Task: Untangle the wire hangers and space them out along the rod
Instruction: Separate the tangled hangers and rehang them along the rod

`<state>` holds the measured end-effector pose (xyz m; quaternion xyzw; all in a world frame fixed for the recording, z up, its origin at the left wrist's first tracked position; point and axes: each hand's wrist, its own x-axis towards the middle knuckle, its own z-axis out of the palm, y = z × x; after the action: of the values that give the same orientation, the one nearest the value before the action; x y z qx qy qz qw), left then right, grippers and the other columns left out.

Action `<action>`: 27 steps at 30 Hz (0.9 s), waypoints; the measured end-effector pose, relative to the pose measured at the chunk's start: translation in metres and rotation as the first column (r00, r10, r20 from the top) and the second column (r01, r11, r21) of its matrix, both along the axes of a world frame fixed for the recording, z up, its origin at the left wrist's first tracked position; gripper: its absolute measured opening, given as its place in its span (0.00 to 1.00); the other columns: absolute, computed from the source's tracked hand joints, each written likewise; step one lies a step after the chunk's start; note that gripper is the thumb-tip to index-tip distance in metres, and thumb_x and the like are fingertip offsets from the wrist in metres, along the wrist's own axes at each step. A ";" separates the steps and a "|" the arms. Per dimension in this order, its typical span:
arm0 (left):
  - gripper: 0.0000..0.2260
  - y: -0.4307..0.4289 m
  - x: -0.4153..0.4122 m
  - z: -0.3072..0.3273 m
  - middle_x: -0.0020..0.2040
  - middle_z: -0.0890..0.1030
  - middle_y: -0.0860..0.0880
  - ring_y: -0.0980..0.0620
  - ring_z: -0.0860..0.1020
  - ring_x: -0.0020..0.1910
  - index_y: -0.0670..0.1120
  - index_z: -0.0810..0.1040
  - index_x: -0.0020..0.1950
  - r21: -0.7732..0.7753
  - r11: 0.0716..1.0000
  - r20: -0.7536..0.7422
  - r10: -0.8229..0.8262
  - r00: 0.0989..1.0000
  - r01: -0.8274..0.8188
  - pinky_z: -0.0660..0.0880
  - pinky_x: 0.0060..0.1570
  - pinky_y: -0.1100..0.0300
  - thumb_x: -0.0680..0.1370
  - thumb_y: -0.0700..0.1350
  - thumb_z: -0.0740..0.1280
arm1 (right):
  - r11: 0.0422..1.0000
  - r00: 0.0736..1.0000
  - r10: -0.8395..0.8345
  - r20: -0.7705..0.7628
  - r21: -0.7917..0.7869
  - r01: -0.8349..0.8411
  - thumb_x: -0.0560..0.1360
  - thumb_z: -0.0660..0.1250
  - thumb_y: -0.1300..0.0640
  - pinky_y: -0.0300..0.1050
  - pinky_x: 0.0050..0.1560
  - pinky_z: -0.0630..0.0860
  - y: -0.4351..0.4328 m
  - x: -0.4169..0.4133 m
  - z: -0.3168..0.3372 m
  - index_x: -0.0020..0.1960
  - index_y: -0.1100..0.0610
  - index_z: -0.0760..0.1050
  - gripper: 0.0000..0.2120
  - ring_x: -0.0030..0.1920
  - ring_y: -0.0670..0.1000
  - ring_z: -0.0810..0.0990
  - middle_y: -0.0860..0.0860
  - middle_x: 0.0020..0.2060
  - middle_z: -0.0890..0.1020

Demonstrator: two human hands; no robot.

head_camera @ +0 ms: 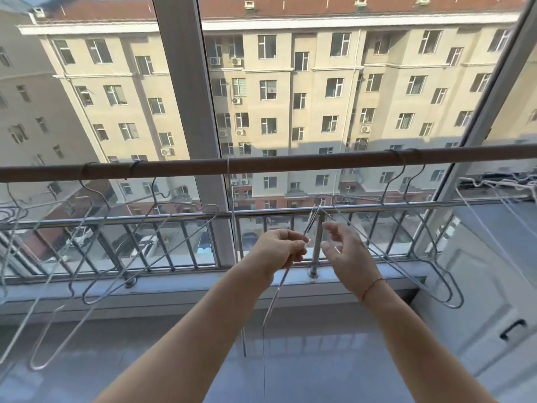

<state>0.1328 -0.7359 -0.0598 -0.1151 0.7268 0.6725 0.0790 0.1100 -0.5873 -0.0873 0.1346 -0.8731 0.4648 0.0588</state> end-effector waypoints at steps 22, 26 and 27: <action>0.05 0.061 0.012 0.028 0.42 0.80 0.52 0.55 0.76 0.41 0.49 0.79 0.47 -0.317 0.880 -0.592 0.107 0.799 -0.353 0.72 0.43 0.63 0.76 0.48 0.66 | 0.991 0.995 -0.096 0.010 -0.090 0.097 0.76 0.59 0.63 0.61 0.40 0.79 0.070 0.024 0.041 0.43 0.50 0.74 0.10 0.30 0.53 0.74 0.50 0.26 0.75; 0.11 0.089 0.007 0.042 0.45 0.82 0.54 0.56 0.79 0.47 0.48 0.80 0.56 -0.247 0.963 -0.513 -0.035 0.857 -0.108 0.74 0.49 0.63 0.78 0.48 0.63 | 0.979 0.993 -0.112 -0.021 -0.174 0.107 0.77 0.57 0.64 0.58 0.43 0.80 0.068 0.025 0.063 0.50 0.53 0.75 0.11 0.33 0.53 0.78 0.53 0.30 0.78; 0.11 0.094 0.005 0.046 0.46 0.82 0.54 0.56 0.79 0.49 0.48 0.79 0.58 -0.246 0.965 -0.516 -0.052 0.855 -0.090 0.74 0.51 0.61 0.78 0.48 0.62 | 0.974 0.992 -0.120 -0.022 -0.195 0.114 0.77 0.57 0.64 0.57 0.43 0.81 0.067 0.023 0.067 0.51 0.53 0.74 0.11 0.34 0.54 0.79 0.53 0.31 0.78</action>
<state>0.1381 -0.6421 -0.0134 0.0536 0.8020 0.5778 -0.1420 0.1328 -0.5203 -0.0206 0.0845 -0.8291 0.5408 0.1138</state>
